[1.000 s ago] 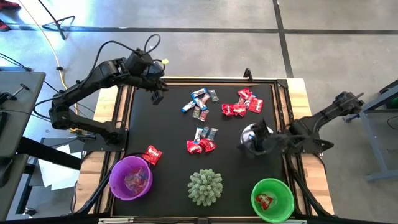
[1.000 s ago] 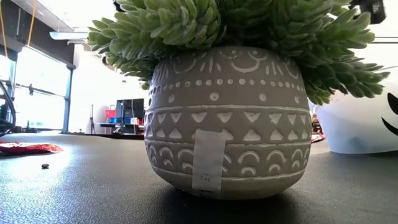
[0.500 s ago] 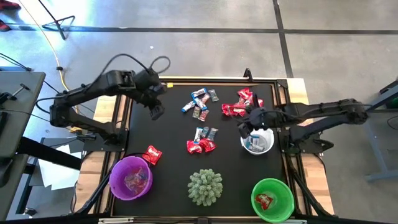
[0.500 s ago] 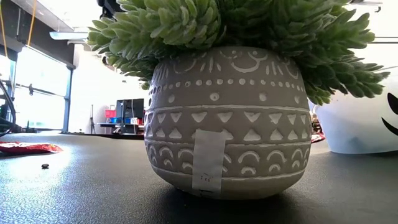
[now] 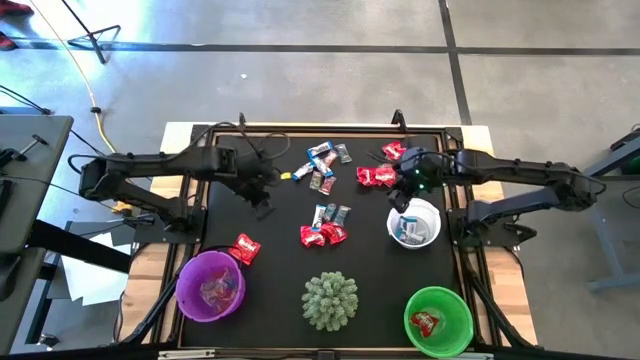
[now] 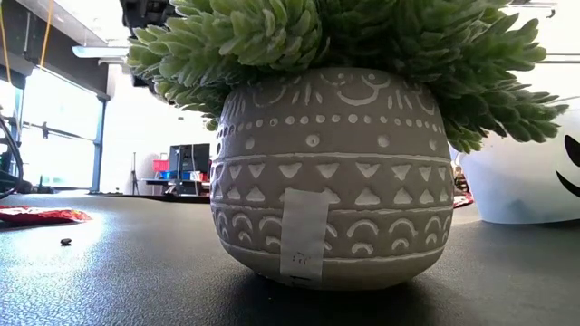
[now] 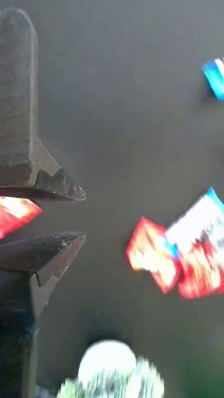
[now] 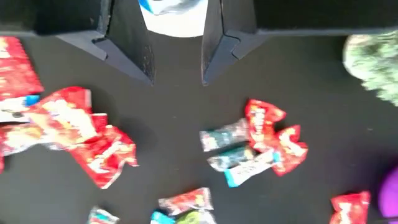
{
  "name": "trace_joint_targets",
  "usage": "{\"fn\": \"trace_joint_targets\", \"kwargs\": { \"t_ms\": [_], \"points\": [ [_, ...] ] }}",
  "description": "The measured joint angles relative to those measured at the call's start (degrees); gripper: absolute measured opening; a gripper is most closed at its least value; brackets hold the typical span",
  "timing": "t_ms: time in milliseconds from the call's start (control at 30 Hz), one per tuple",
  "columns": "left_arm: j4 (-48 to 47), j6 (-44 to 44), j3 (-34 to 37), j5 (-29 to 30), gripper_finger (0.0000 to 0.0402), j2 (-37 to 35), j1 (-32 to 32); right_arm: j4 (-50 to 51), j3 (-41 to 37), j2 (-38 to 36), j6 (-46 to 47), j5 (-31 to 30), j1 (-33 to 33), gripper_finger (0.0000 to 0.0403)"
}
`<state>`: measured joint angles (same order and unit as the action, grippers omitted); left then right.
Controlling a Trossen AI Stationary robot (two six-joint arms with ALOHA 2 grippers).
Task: Sort candy
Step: Put the red candy wrapper into the green bucket
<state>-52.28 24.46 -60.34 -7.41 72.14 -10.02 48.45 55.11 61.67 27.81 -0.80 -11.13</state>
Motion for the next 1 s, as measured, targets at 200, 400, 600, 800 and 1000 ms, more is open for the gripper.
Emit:
{"fn": "trace_joint_targets", "kwargs": {
  "t_ms": [200, 400, 600, 800, 1000],
  "points": [
    [16.6, -4.0, 6.0, -1.1, 0.0074, 0.3, 3.0, 2.9, 0.0, 0.0, -5.4, 0.0, -4.4, 0.0126],
    [27.3, -0.2, 8.8, -1.7, 0.0074, 2.8, 5.0, 3.5, 0.0, 0.0, -7.3, 0.0, -7.0, 0.0126],
    [30.4, -0.9, 8.7, -3.6, 0.0074, 9.1, 6.8, 3.4, 0.0, 0.0, -6.3, 0.0, -7.7, 0.0126],
    [32.5, -5.0, 8.7, -5.2, 0.0074, 15.1, 6.7, 3.3, 0.0, 0.0, -3.3, 0.0, -7.7, 0.0126],
    [38.2, -7.3, 8.7, -6.8, 0.0074, 18.4, 7.1, 3.2, 0.0, 0.0, -1.0, 0.4, -7.7, 0.0126]
  ]
}}
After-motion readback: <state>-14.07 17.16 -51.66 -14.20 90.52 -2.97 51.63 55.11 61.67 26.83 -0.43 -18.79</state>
